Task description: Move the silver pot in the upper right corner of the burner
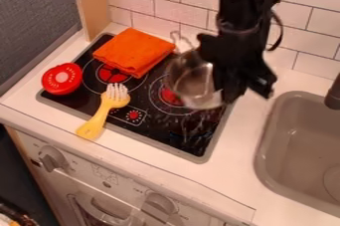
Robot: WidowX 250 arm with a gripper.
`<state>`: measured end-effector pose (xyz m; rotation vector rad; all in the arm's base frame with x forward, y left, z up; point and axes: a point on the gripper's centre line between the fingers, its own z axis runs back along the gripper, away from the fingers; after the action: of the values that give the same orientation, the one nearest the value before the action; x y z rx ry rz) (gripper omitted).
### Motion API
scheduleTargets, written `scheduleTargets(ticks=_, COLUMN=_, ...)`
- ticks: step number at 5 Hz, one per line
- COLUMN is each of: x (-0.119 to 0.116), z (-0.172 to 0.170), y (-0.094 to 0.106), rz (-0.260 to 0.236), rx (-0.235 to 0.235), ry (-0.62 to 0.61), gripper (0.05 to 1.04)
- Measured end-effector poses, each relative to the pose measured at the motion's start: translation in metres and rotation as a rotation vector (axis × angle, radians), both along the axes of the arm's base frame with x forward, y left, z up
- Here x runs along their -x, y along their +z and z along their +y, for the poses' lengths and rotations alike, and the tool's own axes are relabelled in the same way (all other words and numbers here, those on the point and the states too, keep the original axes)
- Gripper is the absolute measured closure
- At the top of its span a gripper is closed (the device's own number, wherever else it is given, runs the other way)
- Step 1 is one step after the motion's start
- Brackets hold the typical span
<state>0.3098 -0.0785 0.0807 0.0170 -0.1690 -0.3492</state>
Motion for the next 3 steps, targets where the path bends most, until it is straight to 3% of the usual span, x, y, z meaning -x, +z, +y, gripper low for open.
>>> scheduleTargets(ticks=1, x=-0.03, z=0.0, y=-0.029, rz=0.044, rx=-0.042, ry=0.024, gripper=1.004)
scheduleTargets(ticks=3, x=-0.049, z=0.012, y=-0.067, rz=0.098, rx=-0.128, ry=0.033, gripper=0.978)
